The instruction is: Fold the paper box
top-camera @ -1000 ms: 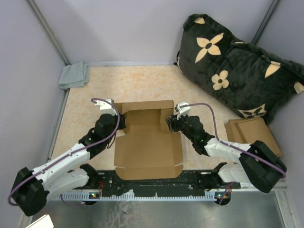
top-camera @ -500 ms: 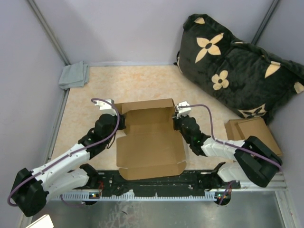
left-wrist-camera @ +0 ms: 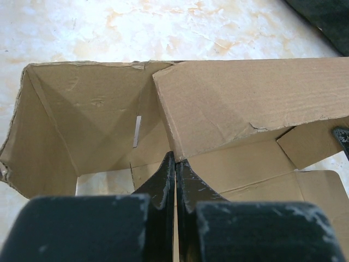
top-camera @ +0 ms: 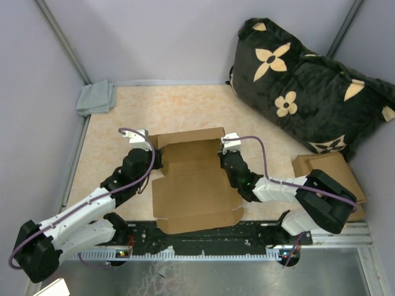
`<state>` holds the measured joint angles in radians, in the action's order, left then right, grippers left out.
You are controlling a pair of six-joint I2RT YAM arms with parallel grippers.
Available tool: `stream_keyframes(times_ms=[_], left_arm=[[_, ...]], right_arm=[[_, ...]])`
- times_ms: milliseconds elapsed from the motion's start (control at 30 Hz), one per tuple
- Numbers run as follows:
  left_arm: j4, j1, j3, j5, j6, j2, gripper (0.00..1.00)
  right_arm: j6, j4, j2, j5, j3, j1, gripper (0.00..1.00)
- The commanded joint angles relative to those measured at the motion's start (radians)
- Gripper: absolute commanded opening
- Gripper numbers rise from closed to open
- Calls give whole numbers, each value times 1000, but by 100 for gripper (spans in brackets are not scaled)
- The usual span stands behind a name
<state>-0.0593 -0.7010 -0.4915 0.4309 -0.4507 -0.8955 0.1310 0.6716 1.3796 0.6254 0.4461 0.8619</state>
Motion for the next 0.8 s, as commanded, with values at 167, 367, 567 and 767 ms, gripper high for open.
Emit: stream_keyframes(times_ms=[167, 367, 567, 767], left_arm=[[55, -13, -26, -11, 21, 5, 16], [70, -14, -22, 10, 7, 57, 40], [17, -12, -21, 48, 43, 203, 42], [-206, -5, 45, 253, 152, 241, 51]], right_arm=[[50, -16, 28, 146, 41, 54, 0], [105, -105, 7, 238, 40, 53, 0], [155, -160, -102, 274, -36, 15, 0], [161, -205, -280, 175, -140, -96, 0]])
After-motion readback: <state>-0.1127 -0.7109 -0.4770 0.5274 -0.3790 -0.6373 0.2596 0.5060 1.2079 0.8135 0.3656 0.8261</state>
